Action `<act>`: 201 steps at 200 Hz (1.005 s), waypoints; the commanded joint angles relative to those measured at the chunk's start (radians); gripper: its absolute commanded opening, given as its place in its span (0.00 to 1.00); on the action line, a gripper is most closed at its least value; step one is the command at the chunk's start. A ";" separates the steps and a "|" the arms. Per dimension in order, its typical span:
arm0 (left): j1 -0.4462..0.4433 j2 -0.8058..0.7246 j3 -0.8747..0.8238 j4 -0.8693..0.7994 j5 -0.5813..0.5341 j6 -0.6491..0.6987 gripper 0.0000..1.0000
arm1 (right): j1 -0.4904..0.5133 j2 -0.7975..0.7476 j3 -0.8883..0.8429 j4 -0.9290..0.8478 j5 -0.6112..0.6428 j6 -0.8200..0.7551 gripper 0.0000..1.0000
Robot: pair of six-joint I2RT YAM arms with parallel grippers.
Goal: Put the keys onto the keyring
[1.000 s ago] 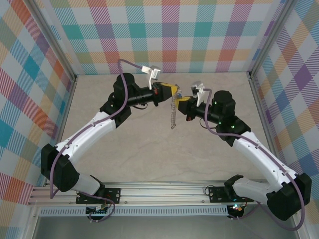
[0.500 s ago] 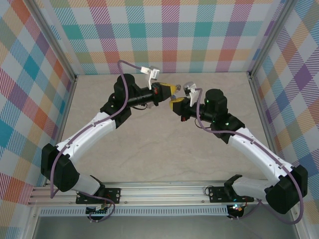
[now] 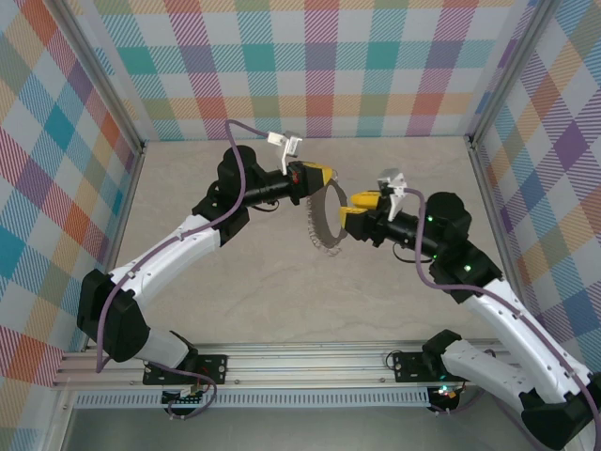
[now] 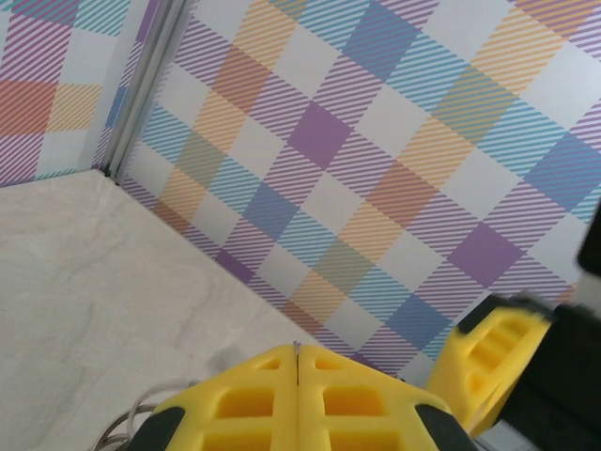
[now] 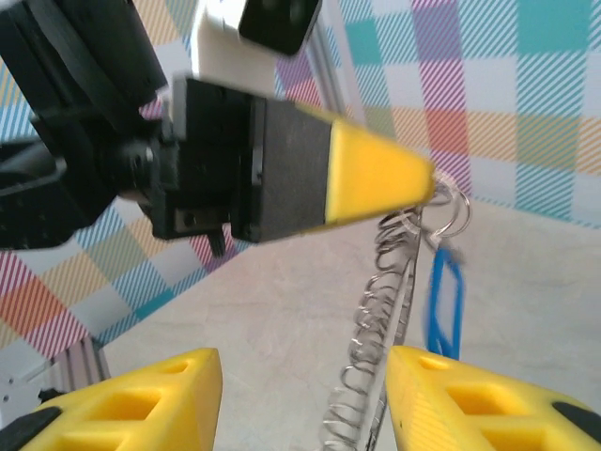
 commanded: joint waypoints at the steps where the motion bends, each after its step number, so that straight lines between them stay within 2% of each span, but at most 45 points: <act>1: -0.008 -0.041 -0.018 0.082 0.025 0.003 0.00 | -0.026 -0.021 0.005 0.017 0.030 0.042 0.49; 53: -0.008 -0.050 -0.044 0.092 0.009 0.008 0.00 | -0.048 0.042 0.036 0.055 -0.021 0.073 0.47; 125: -0.008 -0.064 -0.042 0.088 0.010 0.012 0.00 | -0.101 0.042 -0.010 0.105 -0.074 0.133 0.43; 169: -0.008 -0.067 -0.052 0.113 0.022 -0.001 0.00 | -0.228 0.090 -0.037 0.306 -0.270 0.344 0.41; 201: -0.007 -0.071 -0.054 0.125 0.024 -0.010 0.00 | -0.252 0.174 -0.006 0.413 -0.406 0.439 0.41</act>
